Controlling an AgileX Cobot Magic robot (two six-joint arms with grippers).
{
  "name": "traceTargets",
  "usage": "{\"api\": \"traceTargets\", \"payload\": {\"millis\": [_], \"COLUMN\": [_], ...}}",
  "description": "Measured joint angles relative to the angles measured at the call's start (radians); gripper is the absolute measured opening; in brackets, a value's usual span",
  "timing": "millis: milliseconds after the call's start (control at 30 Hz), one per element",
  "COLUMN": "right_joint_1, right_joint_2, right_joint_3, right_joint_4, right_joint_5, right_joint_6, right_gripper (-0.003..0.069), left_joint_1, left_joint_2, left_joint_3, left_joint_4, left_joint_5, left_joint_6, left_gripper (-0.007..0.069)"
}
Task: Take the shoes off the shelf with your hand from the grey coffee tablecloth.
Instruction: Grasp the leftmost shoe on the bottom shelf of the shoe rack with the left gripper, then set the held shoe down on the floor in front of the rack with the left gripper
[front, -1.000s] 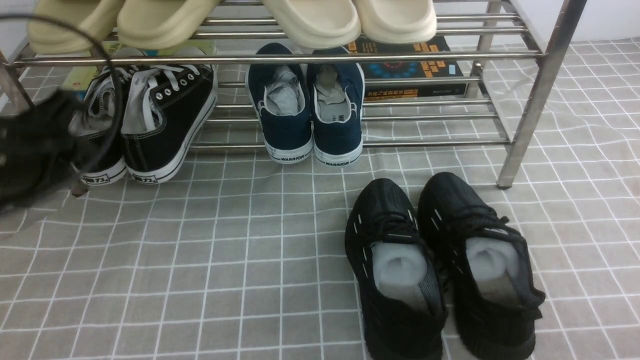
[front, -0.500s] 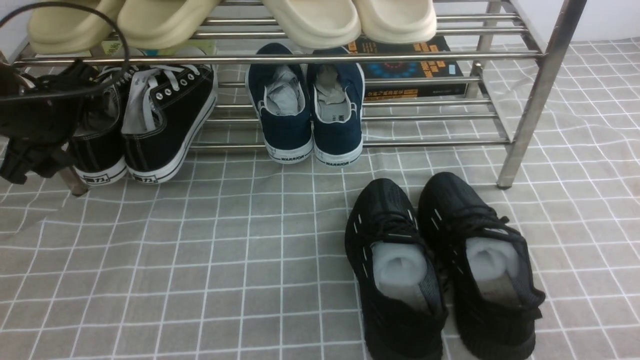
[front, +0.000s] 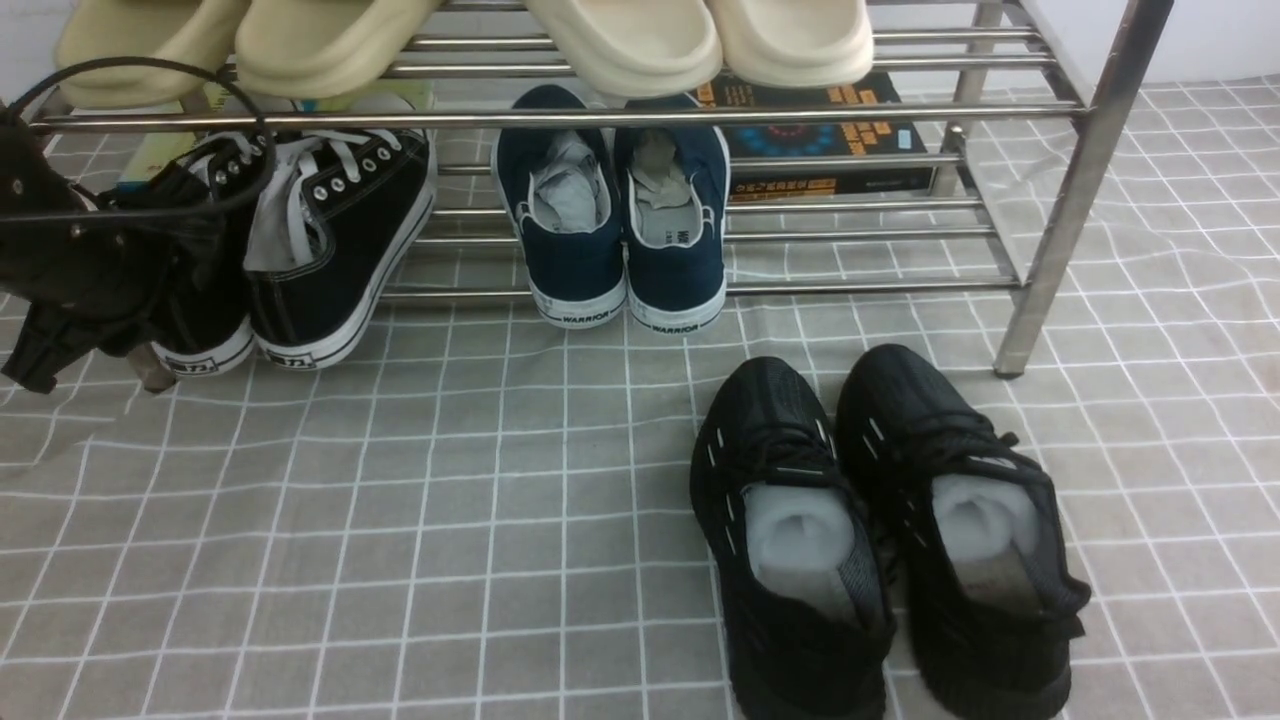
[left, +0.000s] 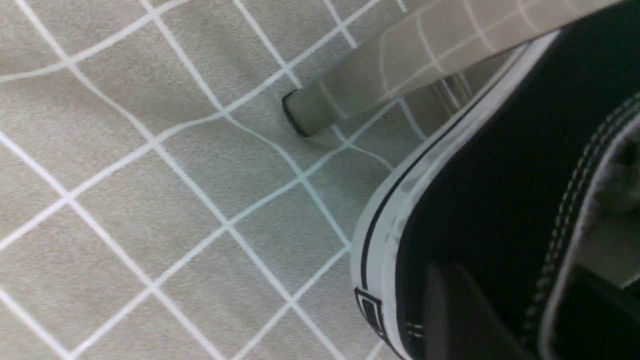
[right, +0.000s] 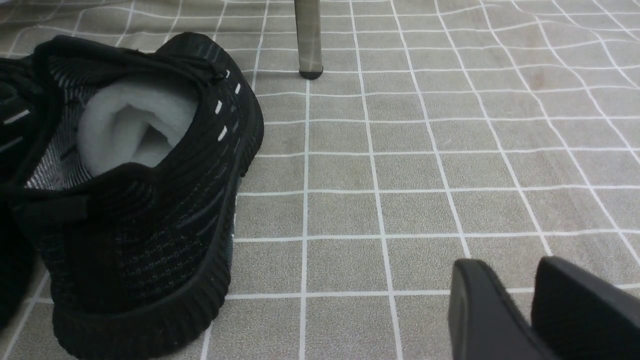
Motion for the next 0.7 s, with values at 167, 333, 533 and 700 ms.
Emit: {"api": "traceTargets", "payload": {"millis": [167,333,533,700], "right_joint_1": [0.0,0.0,0.0,0.0], "right_joint_2": [0.0,0.0,0.0,0.0], "right_joint_3": [0.0,0.0,0.0,0.0], "right_joint_4": [-0.001,-0.001,-0.001,-0.001], "right_joint_5": [0.0,0.0,0.0,0.0], "right_joint_6": [-0.001,-0.001,-0.001,-0.001], "right_gripper": [0.0202,0.0209,0.0216,0.0221], "left_joint_1": [0.001,0.001,0.001,0.001], "left_joint_2": [-0.069,-0.168,-0.351,-0.492], "left_joint_3": [0.005,0.008,0.142,0.352], "left_joint_4": [0.049,0.055,0.061,0.058], "left_joint_5": [0.159,0.292,0.415,0.362], "left_joint_6": [0.001,0.007,0.034,-0.02], "left_gripper": [0.0113,0.0113,0.0106,0.0103]}}
